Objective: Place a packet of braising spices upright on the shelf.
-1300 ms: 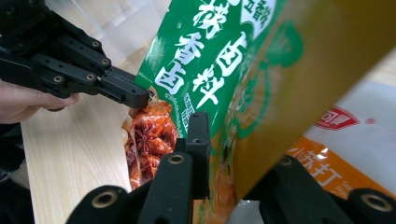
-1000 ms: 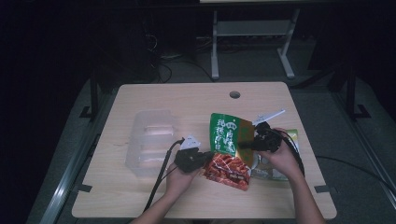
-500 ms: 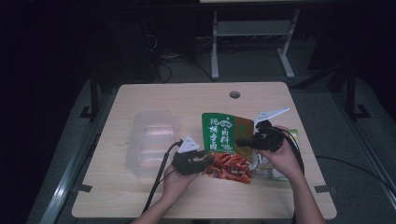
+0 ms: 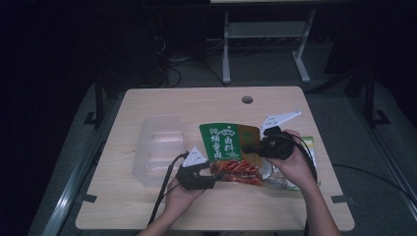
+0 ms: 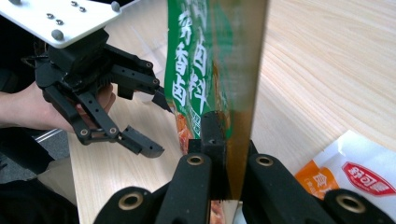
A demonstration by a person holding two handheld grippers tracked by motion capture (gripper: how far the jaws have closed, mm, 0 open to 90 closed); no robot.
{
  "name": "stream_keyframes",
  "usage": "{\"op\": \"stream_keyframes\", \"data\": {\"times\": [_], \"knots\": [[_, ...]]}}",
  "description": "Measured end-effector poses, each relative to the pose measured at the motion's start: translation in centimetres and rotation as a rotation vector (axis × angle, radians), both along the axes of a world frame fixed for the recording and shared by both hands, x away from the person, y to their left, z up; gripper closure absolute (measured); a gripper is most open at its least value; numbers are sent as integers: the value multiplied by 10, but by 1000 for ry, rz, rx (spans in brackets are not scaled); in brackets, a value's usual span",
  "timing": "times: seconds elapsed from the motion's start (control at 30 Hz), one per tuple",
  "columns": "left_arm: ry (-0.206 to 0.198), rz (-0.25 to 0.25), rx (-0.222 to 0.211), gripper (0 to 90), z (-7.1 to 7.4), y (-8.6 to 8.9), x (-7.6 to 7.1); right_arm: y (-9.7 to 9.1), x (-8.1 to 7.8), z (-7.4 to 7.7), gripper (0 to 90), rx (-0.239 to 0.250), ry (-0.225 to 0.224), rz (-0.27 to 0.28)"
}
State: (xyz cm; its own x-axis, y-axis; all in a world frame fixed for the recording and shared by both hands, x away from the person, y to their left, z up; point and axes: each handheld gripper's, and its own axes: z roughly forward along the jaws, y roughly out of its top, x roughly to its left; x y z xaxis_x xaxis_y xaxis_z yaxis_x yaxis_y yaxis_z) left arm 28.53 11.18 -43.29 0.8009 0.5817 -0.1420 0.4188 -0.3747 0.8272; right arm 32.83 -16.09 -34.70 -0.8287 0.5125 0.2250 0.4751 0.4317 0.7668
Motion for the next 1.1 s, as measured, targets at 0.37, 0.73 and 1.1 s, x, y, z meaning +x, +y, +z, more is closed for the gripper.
{"op": "stream_keyframes", "data": {"times": [0.37, 0.73, 1.1], "knots": [[-34, -11, 18, 365, 0, 13, -12, 7, -1, 13, 895, 13, -27, -19], [-69, -41, 10, 351, 3, 18, -20, 21, 9, 38, 895, 26, -39, -35], [-89, -73, 10, 333, 5, 17, -25, 25, 20, 53, 895, 3, -45, -52]]}}
